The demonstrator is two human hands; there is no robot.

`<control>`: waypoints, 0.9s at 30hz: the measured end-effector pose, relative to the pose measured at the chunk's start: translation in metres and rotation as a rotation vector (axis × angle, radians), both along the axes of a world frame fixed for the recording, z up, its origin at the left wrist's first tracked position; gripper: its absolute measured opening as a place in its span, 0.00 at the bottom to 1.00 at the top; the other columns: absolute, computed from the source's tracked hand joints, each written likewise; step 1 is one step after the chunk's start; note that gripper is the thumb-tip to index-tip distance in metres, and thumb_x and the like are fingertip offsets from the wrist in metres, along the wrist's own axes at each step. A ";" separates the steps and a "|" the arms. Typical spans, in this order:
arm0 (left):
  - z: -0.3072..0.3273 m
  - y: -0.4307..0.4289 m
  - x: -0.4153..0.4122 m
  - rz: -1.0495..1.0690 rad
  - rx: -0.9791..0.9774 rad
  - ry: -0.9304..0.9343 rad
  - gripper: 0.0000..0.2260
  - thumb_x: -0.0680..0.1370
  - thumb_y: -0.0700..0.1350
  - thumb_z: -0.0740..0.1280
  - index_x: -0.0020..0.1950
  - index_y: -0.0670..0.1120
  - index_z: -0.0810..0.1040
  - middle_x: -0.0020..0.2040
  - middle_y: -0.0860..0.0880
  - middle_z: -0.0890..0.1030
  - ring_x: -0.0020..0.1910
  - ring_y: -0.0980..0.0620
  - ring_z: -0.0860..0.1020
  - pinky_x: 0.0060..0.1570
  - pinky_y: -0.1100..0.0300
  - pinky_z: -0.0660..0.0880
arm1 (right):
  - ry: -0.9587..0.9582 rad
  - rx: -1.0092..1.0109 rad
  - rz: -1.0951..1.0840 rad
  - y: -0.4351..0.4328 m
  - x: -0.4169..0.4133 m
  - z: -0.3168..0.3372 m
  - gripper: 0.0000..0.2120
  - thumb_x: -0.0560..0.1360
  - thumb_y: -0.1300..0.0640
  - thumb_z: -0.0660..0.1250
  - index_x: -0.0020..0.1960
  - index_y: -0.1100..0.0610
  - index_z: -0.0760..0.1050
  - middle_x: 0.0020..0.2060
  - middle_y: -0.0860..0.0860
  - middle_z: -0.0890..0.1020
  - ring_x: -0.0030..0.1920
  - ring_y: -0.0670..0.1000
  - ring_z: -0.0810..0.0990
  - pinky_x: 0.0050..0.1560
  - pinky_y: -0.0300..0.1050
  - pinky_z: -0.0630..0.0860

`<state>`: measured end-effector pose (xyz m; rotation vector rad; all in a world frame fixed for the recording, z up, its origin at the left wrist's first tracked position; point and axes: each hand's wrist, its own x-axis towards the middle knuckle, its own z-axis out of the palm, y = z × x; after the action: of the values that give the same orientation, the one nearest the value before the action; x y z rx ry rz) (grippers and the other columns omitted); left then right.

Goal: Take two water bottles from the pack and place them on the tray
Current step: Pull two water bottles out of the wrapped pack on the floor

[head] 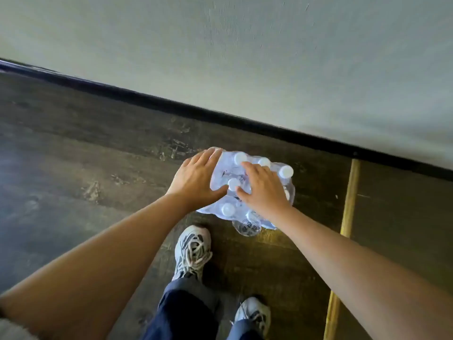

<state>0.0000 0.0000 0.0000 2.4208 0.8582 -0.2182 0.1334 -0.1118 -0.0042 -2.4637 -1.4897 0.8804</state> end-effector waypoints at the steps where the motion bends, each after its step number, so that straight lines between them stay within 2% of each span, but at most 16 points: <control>1: -0.012 -0.002 0.000 0.002 -0.023 -0.011 0.38 0.72 0.59 0.63 0.75 0.46 0.51 0.77 0.47 0.56 0.76 0.48 0.54 0.73 0.52 0.54 | 0.011 -0.010 0.027 0.002 -0.003 -0.011 0.25 0.73 0.48 0.63 0.67 0.54 0.62 0.61 0.55 0.76 0.61 0.58 0.74 0.60 0.55 0.71; 4: -0.049 -0.010 -0.005 0.011 -0.088 -0.053 0.40 0.73 0.61 0.62 0.76 0.47 0.45 0.78 0.48 0.48 0.77 0.51 0.45 0.76 0.51 0.46 | 0.036 -0.037 0.079 0.008 -0.009 -0.035 0.23 0.72 0.53 0.65 0.65 0.54 0.66 0.58 0.57 0.77 0.58 0.60 0.76 0.54 0.54 0.73; 7: -0.075 -0.019 -0.006 0.042 -0.139 -0.152 0.42 0.72 0.61 0.63 0.76 0.47 0.43 0.78 0.48 0.45 0.76 0.52 0.41 0.76 0.49 0.44 | 0.036 -0.077 0.073 0.012 -0.012 -0.050 0.22 0.71 0.56 0.68 0.64 0.54 0.68 0.60 0.58 0.76 0.57 0.61 0.77 0.52 0.54 0.74; 9: -0.084 -0.024 -0.006 0.062 -0.108 -0.208 0.42 0.72 0.60 0.64 0.75 0.45 0.45 0.77 0.46 0.46 0.76 0.50 0.42 0.76 0.47 0.45 | 0.031 -0.083 0.052 0.017 -0.012 -0.054 0.21 0.71 0.57 0.68 0.62 0.54 0.69 0.60 0.57 0.76 0.57 0.61 0.77 0.52 0.53 0.74; 12: -0.090 -0.030 -0.003 0.106 -0.060 -0.268 0.41 0.71 0.59 0.63 0.74 0.39 0.50 0.77 0.39 0.53 0.75 0.47 0.44 0.76 0.53 0.43 | 0.050 -0.077 0.067 0.020 -0.010 -0.057 0.20 0.69 0.61 0.69 0.60 0.57 0.70 0.57 0.59 0.77 0.55 0.63 0.77 0.50 0.53 0.74; 14: -0.092 -0.030 -0.002 0.116 -0.048 -0.283 0.41 0.71 0.60 0.63 0.74 0.38 0.52 0.76 0.37 0.55 0.75 0.46 0.46 0.75 0.53 0.44 | 0.066 -0.073 0.090 0.021 -0.008 -0.056 0.20 0.67 0.63 0.70 0.58 0.60 0.71 0.55 0.61 0.78 0.53 0.63 0.77 0.47 0.52 0.73; 18: -0.091 -0.030 -0.004 0.095 -0.080 -0.270 0.41 0.72 0.59 0.66 0.74 0.38 0.52 0.76 0.37 0.54 0.76 0.42 0.46 0.76 0.49 0.47 | 0.104 -0.052 0.081 0.022 -0.003 -0.046 0.15 0.67 0.63 0.70 0.52 0.62 0.72 0.50 0.60 0.79 0.49 0.61 0.78 0.42 0.47 0.70; 21: -0.084 -0.028 -0.004 0.076 -0.137 -0.243 0.42 0.71 0.62 0.61 0.75 0.39 0.51 0.77 0.38 0.52 0.76 0.39 0.46 0.76 0.50 0.44 | 0.153 -0.002 0.072 0.019 0.003 -0.024 0.15 0.66 0.61 0.72 0.50 0.61 0.73 0.48 0.59 0.81 0.48 0.59 0.78 0.46 0.51 0.75; 25: -0.069 -0.027 -0.007 0.045 -0.208 -0.227 0.45 0.69 0.68 0.56 0.75 0.42 0.46 0.77 0.45 0.45 0.76 0.46 0.40 0.73 0.58 0.34 | 0.213 0.079 0.074 0.019 0.011 0.020 0.13 0.66 0.60 0.73 0.49 0.60 0.75 0.46 0.57 0.82 0.47 0.55 0.79 0.49 0.55 0.76; 27: -0.057 -0.031 -0.008 0.038 -0.238 -0.234 0.45 0.68 0.67 0.60 0.76 0.44 0.47 0.77 0.47 0.48 0.75 0.52 0.41 0.74 0.55 0.36 | 0.224 0.123 0.078 0.023 0.016 0.049 0.13 0.66 0.61 0.73 0.49 0.61 0.77 0.45 0.57 0.83 0.46 0.56 0.80 0.49 0.55 0.76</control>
<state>-0.0079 -0.0305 -0.0575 2.1547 0.7274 -0.0191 0.1496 -0.0889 0.0446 -2.1539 -1.5200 1.0088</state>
